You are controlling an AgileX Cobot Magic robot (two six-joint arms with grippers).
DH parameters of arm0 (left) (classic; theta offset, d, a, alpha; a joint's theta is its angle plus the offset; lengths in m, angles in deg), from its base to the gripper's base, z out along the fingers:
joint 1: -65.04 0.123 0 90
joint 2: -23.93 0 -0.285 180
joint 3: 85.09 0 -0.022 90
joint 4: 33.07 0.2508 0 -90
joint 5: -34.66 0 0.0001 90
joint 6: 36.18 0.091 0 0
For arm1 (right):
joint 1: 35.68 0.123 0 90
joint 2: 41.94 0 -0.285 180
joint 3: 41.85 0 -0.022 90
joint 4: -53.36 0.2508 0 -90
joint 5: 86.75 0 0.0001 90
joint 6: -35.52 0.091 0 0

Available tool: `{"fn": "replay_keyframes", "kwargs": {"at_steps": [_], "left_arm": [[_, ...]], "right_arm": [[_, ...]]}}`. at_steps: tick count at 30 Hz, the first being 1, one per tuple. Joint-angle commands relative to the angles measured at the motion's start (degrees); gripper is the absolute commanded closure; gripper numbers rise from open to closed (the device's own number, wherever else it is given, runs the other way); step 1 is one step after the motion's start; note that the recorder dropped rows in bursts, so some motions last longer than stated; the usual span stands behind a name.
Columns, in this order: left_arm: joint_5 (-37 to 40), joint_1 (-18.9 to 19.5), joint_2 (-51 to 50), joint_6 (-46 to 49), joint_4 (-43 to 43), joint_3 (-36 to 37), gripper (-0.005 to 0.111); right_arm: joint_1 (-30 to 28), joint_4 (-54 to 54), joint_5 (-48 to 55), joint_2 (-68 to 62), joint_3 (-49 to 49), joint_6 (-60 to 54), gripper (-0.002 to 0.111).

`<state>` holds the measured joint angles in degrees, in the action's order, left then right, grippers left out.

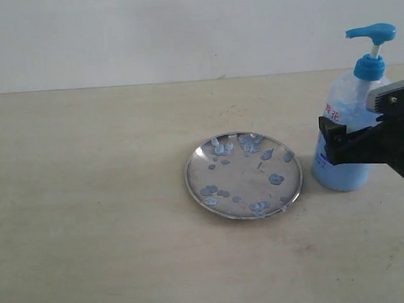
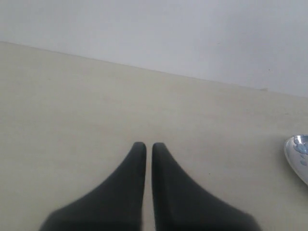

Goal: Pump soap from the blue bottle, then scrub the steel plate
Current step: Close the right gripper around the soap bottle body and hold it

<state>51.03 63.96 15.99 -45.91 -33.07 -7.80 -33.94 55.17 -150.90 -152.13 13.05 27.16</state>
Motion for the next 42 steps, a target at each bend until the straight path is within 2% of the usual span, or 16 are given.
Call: {"fn": "replay_keyframes", "kwargs": {"at_steps": [1,5,8,14,18,27,42], "left_arm": [[-0.28,-0.13,0.15,0.33,0.00,-0.08,0.102],[-0.28,-0.13,0.15,0.33,0.00,-0.08,0.102],[-0.28,-0.13,0.15,0.33,0.00,-0.08,0.102],[-0.28,-0.13,0.15,0.33,0.00,-0.08,0.102],[-0.28,-0.13,0.15,0.33,0.00,-0.08,0.102],[-0.28,-0.13,0.15,0.33,0.00,-0.08,0.102],[-1.94,-0.13,0.15,0.33,-1.02,-0.08,0.102]], "right_arm": [[0.10,0.33,-0.71,-6.91,-6.95,-1.12,0.003],[0.10,0.33,-0.02,-10.25,-9.80,-1.03,0.006],[0.10,2.72,0.29,-10.25,-9.80,-1.03,0.026],[0.10,3.97,0.48,-10.25,-9.80,-1.43,0.108],[0.10,3.74,2.60,-10.25,-9.80,-1.89,0.107],[0.10,-1.50,5.31,-10.25,-9.80,-17.90,0.107],[0.10,-1.82,5.51,-10.25,-9.80,-17.50,0.107]]}}
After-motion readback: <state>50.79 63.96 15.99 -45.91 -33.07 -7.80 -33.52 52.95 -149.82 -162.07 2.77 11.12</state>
